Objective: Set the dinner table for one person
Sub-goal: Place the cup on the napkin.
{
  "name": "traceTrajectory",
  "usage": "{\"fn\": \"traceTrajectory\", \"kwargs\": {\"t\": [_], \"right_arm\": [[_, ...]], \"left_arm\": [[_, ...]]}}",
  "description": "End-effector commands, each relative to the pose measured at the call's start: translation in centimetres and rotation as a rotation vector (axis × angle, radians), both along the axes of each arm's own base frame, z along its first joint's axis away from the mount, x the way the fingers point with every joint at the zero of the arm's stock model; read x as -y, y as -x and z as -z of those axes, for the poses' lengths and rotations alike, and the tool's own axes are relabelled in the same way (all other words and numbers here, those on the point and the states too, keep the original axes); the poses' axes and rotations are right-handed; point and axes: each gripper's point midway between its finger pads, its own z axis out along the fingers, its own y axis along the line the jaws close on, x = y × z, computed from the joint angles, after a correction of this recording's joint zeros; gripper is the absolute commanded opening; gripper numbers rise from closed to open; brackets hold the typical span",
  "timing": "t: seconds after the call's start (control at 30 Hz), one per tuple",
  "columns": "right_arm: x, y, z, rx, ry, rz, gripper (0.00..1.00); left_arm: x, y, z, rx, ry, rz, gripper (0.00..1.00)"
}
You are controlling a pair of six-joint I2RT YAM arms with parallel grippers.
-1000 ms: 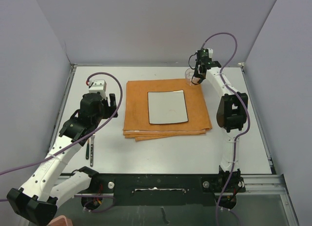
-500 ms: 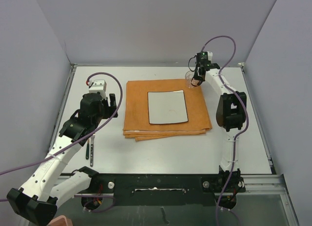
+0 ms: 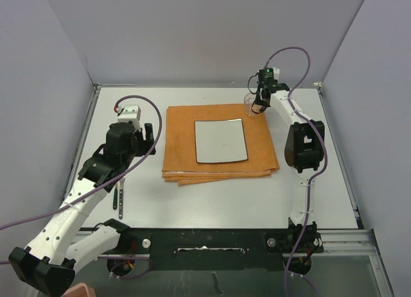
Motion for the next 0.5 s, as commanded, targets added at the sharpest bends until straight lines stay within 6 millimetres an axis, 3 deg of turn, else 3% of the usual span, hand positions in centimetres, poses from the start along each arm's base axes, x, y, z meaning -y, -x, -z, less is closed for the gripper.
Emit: {"fn": "traceTrajectory", "kwargs": {"t": [0.0,0.13,0.47], "right_arm": [[-0.6,-0.6,-0.5,0.041,0.007,-0.032,0.23],[-0.9,-0.4,-1.3,0.078,-0.008,-0.053,0.52],[-1.1,-1.2,-4.5,0.155,-0.006,-0.089,0.59]], "left_arm": [[0.3,-0.3,-1.8,0.059,0.014,0.009,0.72],[0.4,-0.3,-1.7,0.059,0.013,0.013,0.72],[0.5,-0.2,-1.1,0.048,0.011,0.015,0.72]]}}
